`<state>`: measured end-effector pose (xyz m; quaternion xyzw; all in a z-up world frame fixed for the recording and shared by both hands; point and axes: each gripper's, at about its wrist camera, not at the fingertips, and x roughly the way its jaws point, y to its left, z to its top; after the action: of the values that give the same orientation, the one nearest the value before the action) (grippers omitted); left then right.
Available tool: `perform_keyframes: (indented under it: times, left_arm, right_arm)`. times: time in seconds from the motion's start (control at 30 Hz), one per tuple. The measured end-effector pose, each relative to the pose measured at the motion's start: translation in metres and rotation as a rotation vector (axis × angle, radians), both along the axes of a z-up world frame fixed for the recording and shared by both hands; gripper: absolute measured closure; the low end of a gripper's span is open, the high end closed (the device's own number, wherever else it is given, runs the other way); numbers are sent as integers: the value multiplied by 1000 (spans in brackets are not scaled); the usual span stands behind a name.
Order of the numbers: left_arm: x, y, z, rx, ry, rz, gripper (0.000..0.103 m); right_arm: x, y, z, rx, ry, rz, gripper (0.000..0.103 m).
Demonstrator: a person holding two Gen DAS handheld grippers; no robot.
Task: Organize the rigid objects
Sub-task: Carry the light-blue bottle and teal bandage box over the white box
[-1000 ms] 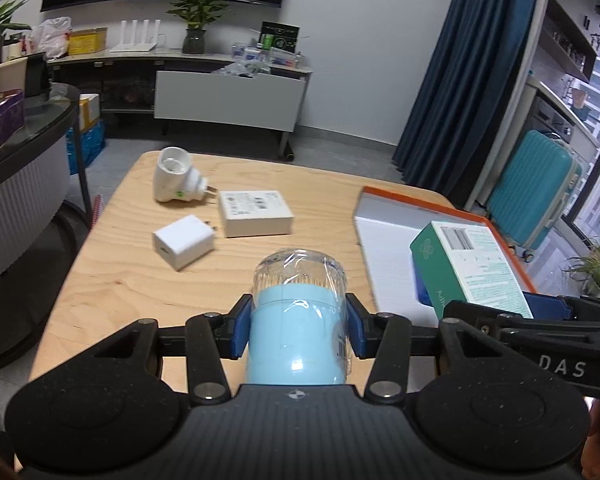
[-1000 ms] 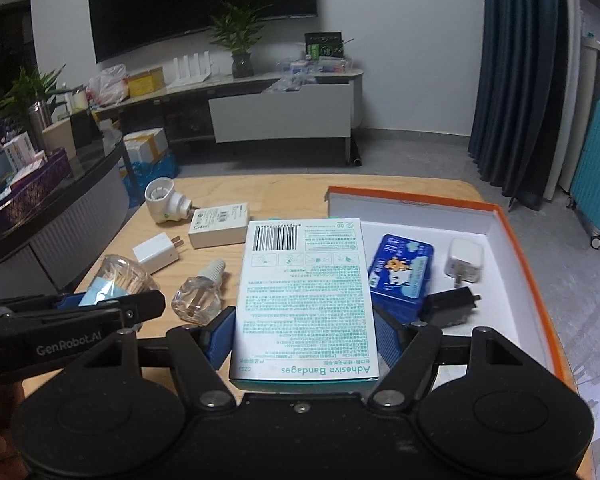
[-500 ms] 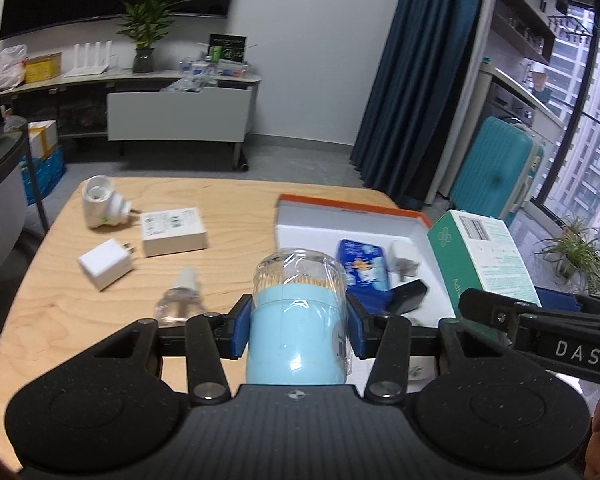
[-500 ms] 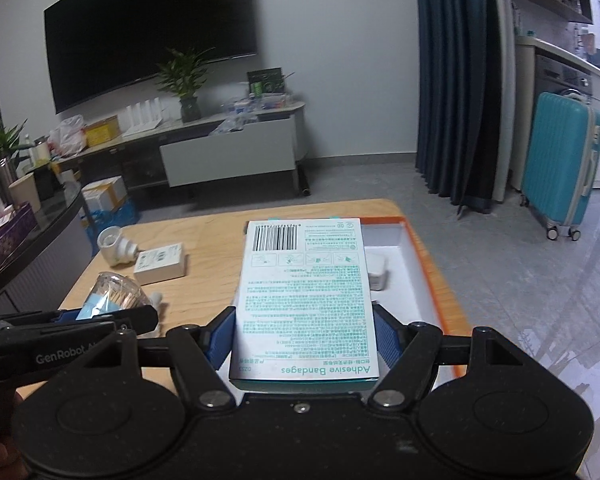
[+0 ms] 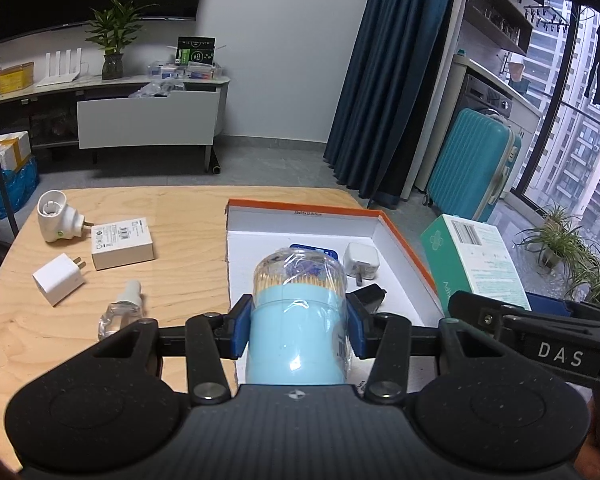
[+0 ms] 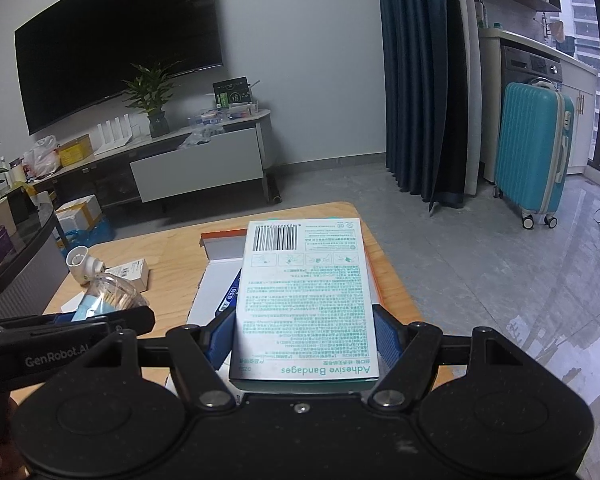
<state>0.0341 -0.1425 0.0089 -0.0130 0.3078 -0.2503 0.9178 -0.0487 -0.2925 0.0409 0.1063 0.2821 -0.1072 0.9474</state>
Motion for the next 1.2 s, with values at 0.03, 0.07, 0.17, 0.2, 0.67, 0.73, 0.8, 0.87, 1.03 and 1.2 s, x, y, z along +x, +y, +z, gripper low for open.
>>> perform_keyframes:
  times: [0.03,0.07,0.17,0.2,0.67,0.73,0.8,0.87,1.03,1.2]
  left_arm:
    - [1,-2,0,2,3,0,55]
    - [1,-3,0,2,6,-1,55]
    - [4,-6,0,5,14,-5,55]
    - [5,-7,0,5,16,-5,55]
    - [17,-23,8,25,27,-15,55]
    - [20,-25,9,25,30,-19,55]
    - [22,-29,11,30,26,-23,55]
    - [24,-32,13,32,24,-27,55]
    - [29,-38,16,33,21,-31,55]
    - [33,-43,14,36,28,-33,55]
  right_arm:
    - [1,0,0,-1,1,1,19]
    - [2,0,0,-4,2,2,19]
    - [3,-3,-1,-4,6,4,19]
    - [3,-3,-1,-3,6,2,19]
    - [13,-7,-2,2,7,-7,19]
    - [13,-8,-2,2,5,-8,19]
    - [15,-8,-2,3,5,-11,19]
    - [15,-9,-2,6,4,-14,19]
    - [17,-13,0,7,4,-16,19]
    - [19,-15,1,3,3,-16,19]
